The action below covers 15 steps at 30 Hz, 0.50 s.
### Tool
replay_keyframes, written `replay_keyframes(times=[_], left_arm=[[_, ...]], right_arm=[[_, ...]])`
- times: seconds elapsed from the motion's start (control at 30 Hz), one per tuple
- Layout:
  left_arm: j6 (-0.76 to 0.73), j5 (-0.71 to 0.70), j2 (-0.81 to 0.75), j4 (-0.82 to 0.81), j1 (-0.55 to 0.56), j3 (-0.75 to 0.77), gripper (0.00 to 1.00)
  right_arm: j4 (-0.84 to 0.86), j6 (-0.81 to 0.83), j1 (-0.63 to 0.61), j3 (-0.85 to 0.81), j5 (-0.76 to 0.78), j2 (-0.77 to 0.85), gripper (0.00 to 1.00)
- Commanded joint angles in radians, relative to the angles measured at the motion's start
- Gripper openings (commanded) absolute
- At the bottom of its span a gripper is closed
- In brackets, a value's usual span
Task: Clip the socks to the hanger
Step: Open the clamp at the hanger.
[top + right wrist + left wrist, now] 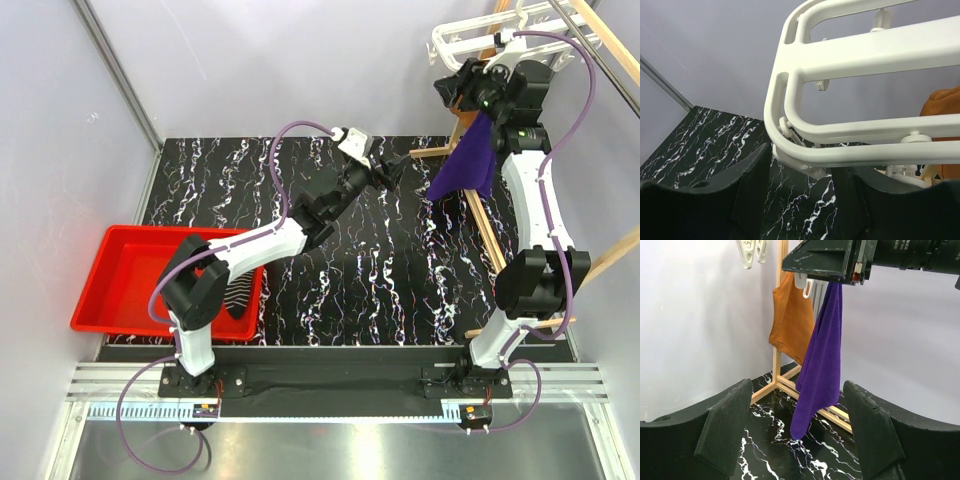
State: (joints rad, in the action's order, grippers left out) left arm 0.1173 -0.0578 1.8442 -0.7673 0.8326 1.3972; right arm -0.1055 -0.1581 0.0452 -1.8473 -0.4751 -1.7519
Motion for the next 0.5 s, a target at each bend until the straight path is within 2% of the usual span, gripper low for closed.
replay_keyframes(times=[0.0,0.23,0.33,0.43,0.47], left_arm=[[0.005,-0.023,-0.053,-0.086,0.003,-0.013,0.78],[0.018,-0.04,-0.076,-0.078,0.003,-0.043,0.77],[0.025,-0.051,-0.095,-0.067,0.003,-0.056,0.76],[0.039,-0.072,-0.129,-0.029,0.002,-0.069,0.75],[0.053,-0.08,-0.14,0.008,0.003,-0.07,0.75]], right_arm=[[0.063,-0.018,-0.011,-0.047,-0.01,0.002,0.57],[0.049,-0.031,-0.011,-0.078,0.009,-0.023,0.42],[0.04,-0.038,-0.013,-0.093,0.01,-0.037,0.28],[0.003,-0.049,-0.016,-0.124,0.024,-0.049,0.0],[-0.012,-0.054,-0.018,-0.134,0.033,-0.054,0.0]])
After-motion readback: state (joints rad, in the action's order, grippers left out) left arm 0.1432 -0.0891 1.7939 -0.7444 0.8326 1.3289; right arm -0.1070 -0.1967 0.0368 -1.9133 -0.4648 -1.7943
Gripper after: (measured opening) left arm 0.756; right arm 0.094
